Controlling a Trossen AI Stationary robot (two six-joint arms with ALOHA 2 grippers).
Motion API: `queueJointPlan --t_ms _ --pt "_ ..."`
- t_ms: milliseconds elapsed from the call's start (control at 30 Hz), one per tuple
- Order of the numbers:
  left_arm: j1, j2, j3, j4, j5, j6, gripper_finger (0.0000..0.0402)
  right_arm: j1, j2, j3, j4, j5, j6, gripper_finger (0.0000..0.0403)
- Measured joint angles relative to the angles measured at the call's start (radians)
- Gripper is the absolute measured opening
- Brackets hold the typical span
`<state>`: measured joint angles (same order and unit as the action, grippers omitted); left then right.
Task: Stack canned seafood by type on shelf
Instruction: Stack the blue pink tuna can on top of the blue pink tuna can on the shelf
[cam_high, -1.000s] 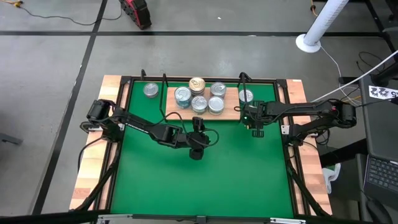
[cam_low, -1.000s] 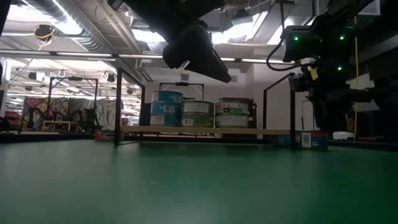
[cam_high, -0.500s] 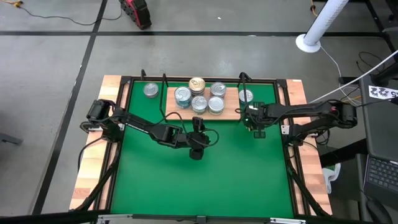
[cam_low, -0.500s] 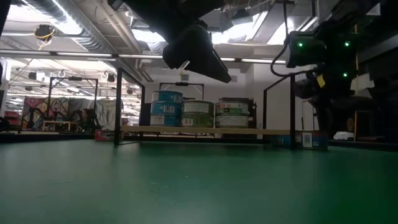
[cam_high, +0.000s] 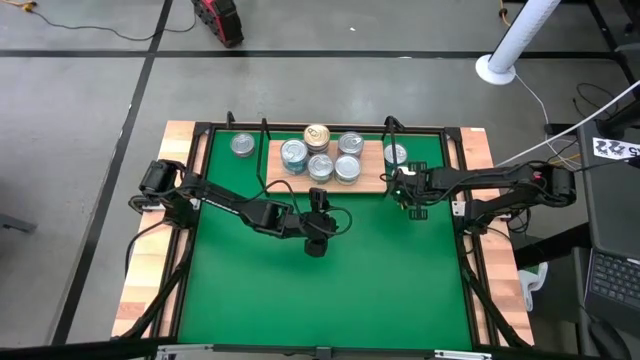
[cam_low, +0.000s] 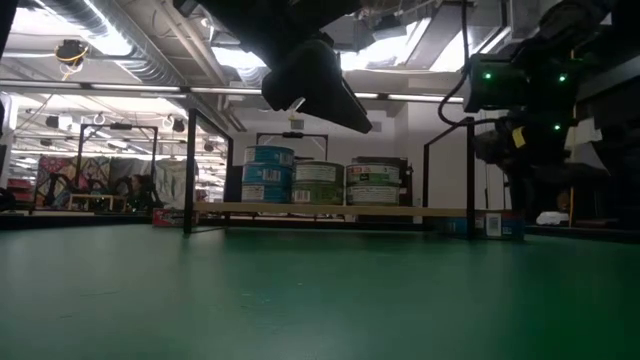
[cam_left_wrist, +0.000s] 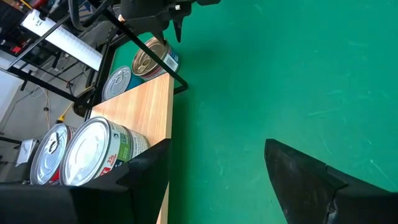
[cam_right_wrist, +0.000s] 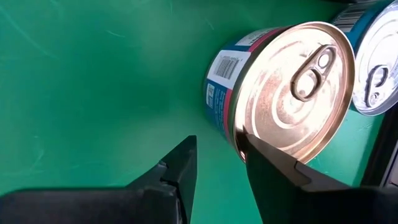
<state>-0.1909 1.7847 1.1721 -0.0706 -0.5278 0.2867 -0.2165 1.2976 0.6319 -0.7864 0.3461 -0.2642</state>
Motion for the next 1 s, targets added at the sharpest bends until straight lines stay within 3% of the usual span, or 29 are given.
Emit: queueJointPlan --t_ms 400,633,1000 --pt "0.0 0.0 0.0 0.0 0.0 0.0 0.0253 0.0 0.001 0.017 -0.022 -0.054 -0.006 0.0131" --pt "0.0 0.0 0.0 0.0 0.0 0.0 0.0253 0.002 0.004 0.045 -0.03 -0.289 -0.026 0.0131" --pt "0.0 0.0 0.001 0.001 0.0 0.0 0.0253 0.001 0.005 0.047 -0.025 -0.304 -0.046 0.0131"
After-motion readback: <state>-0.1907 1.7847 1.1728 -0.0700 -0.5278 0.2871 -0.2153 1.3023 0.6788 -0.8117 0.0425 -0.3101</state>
